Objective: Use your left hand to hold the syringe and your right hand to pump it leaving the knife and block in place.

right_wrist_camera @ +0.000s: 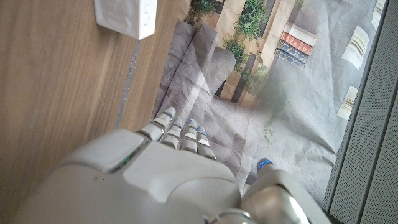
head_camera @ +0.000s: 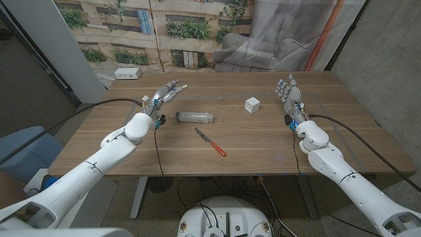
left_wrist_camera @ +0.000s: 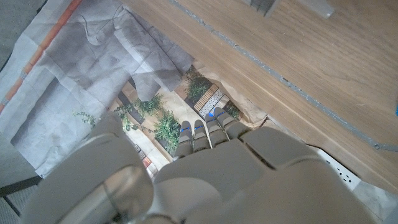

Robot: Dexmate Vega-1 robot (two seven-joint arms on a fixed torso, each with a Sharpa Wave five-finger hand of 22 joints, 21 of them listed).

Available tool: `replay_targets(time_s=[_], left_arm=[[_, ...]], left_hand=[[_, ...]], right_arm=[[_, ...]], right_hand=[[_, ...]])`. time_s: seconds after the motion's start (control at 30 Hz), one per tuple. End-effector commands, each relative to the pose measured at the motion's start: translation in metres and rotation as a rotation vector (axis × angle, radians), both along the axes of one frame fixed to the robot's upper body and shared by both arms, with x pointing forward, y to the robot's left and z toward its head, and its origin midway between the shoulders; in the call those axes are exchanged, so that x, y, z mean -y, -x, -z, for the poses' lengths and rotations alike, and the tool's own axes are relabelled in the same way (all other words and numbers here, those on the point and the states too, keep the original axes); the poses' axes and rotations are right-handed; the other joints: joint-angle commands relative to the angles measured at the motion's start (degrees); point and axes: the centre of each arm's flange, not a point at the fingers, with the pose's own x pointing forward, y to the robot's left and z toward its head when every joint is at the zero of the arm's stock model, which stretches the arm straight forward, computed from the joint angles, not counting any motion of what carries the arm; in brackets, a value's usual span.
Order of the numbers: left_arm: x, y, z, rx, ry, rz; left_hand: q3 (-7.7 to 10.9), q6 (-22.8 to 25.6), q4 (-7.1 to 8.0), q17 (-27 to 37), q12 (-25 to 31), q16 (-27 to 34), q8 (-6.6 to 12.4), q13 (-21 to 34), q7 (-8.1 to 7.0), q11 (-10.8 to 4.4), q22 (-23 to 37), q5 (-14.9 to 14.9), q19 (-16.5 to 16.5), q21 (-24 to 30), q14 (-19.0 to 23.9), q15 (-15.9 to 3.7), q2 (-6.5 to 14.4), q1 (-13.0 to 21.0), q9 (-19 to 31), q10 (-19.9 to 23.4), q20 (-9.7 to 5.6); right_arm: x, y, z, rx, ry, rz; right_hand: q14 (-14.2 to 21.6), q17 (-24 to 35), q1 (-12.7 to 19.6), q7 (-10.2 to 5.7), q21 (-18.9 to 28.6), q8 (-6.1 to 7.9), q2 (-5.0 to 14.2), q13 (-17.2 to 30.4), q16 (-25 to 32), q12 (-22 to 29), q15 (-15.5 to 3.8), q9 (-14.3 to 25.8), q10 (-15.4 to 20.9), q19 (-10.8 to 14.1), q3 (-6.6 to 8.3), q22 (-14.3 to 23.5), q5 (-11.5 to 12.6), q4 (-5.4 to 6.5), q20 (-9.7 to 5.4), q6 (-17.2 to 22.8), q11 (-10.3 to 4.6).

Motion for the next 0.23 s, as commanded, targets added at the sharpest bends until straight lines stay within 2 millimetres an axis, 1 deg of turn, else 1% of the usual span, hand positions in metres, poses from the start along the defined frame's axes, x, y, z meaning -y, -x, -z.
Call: replay_targets(time_s=[0.03, 0.23], left_arm=[[-0.0098, -0.0163, 0.0196, 0.039, 0.219, 0.068], [-0.0156, -0.0223, 0.0259, 0.055, 0.285, 0.093]], left_hand=[[0.26, 0.46, 0.33, 0.14, 0.37, 0.25, 0.3, 0.07, 0.3, -0.2, 0.14, 0.43, 0.07, 0.32, 0.22, -0.19, 0.36, -0.42, 0.12, -0.07, -1.04], [0.4, 0.73, 0.36, 0.12, 0.51, 0.35, 0.41, 0.06, 0.16, -0.34, 0.14, 0.46, 0.09, 0.38, 0.38, -0.2, 0.74, -0.65, 0.11, 0.12, -1.05]], right_arm=[[-0.0009, -0.0037, -0.0008, -0.001, -0.006, -0.007], [-0.0028, -0.007, -0.0053, -0.012, -0.015, 0.005]], right_hand=[[0.36, 0.24, 0.11, 0.14, 0.15, 0.38, 2.01, 0.19, 0.27, 0.24, -0.05, 0.14, 0.23, 0.5, -0.21, 0.08, 0.34, -0.02, -1.03, 0.41, -0.03], [0.53, 0.24, 0.19, 0.03, 0.22, 0.36, 2.13, 0.19, 0.33, 0.28, -0.13, 0.13, 0.52, 0.83, -0.3, 0.07, 0.43, -0.01, -1.12, 0.62, 0.01]])
